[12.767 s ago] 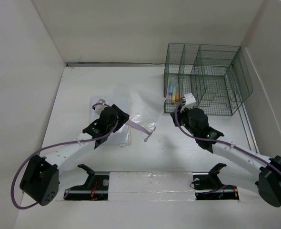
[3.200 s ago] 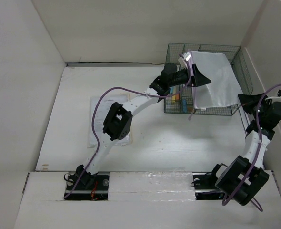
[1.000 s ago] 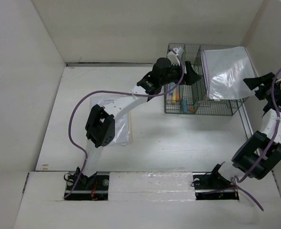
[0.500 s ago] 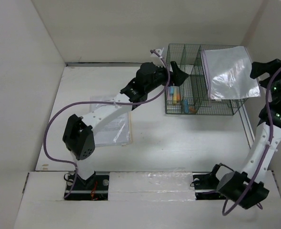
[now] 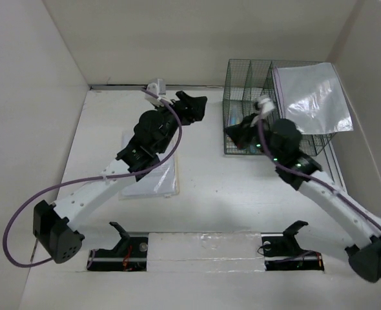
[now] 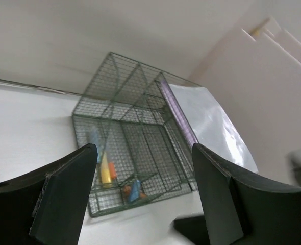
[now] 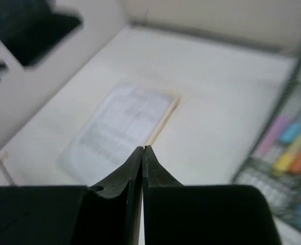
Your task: Organize the desk
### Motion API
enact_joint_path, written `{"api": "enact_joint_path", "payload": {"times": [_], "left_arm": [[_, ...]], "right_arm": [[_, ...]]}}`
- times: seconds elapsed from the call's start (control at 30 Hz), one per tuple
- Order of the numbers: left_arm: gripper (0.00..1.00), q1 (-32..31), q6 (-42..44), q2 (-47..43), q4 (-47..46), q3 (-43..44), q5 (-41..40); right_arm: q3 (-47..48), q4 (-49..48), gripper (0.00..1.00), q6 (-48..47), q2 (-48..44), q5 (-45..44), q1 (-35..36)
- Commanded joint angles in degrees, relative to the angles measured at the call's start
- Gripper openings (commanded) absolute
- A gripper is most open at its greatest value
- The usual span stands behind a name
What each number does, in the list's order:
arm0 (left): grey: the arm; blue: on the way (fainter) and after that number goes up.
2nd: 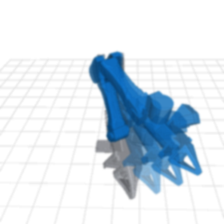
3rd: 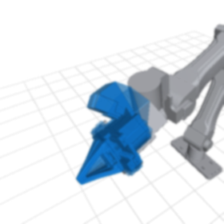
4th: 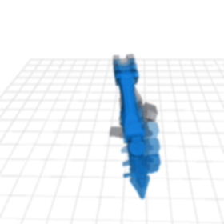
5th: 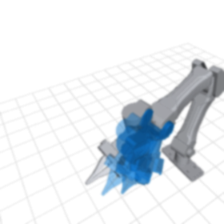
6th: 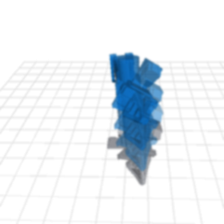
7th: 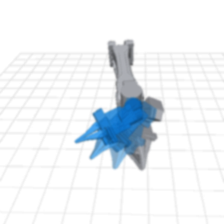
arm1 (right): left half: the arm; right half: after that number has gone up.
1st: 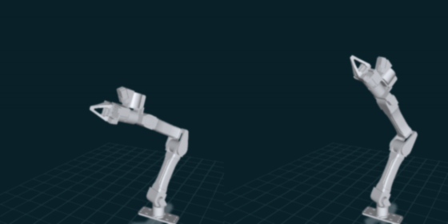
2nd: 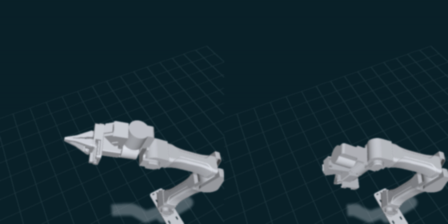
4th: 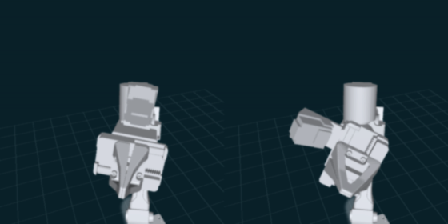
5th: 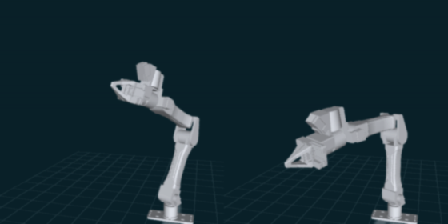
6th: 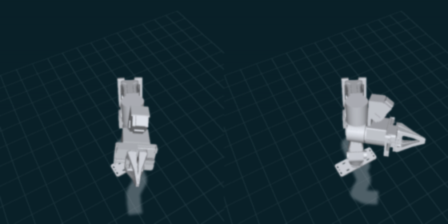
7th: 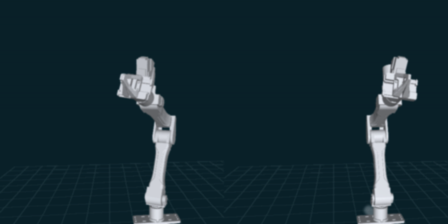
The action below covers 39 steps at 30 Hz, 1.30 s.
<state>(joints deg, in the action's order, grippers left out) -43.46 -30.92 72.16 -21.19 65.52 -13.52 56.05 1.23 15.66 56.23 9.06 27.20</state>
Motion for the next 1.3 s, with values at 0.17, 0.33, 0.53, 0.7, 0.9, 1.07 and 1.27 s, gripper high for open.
{"api": "enact_joint_path", "payload": {"times": [0.17,0.33,0.53,0.7,0.9,1.07,1.27], "left_arm": [[0.70,11.4,-7.6,-5.2,1.2,-11.3,-3.0],[0.70,24.8,-14.3,-4.7,-0.5,-18.4,7.0],[0.68,32.3,-19.0,-2.0,-2.5,-25.6,5.8],[0.68,32.8,-19.8,-0.8,-2.5,-29.0,4.2],[0.62,32.8,-17.6,0.0,-3.9,-32.2,8.9],[0.58,29.3,-11.6,5.1,-0.7,-29.7,11.1],[0.57,27.9,-8.7,10.5,0.0,-25.3,17.6]], "right_arm": [[-4.2,-21.6,0.46,1.6,24.7,-5.8,19.5],[2.3,-25.0,0.60,2.9,41.4,-5.1,21.1],[7.8,-29.0,0.60,5.7,54.6,-4.6,19.1],[11.3,-28.1,0.57,6.8,60.2,-4.8,18.6],[10.7,-33.1,0.49,10.1,65.0,-0.9,18.6],[8.8,-40.0,0.07,14.0,67.1,1.9,18.6],[1.1,-44.3,0.00,12.9,59.5,-2.3,18.6]]}}
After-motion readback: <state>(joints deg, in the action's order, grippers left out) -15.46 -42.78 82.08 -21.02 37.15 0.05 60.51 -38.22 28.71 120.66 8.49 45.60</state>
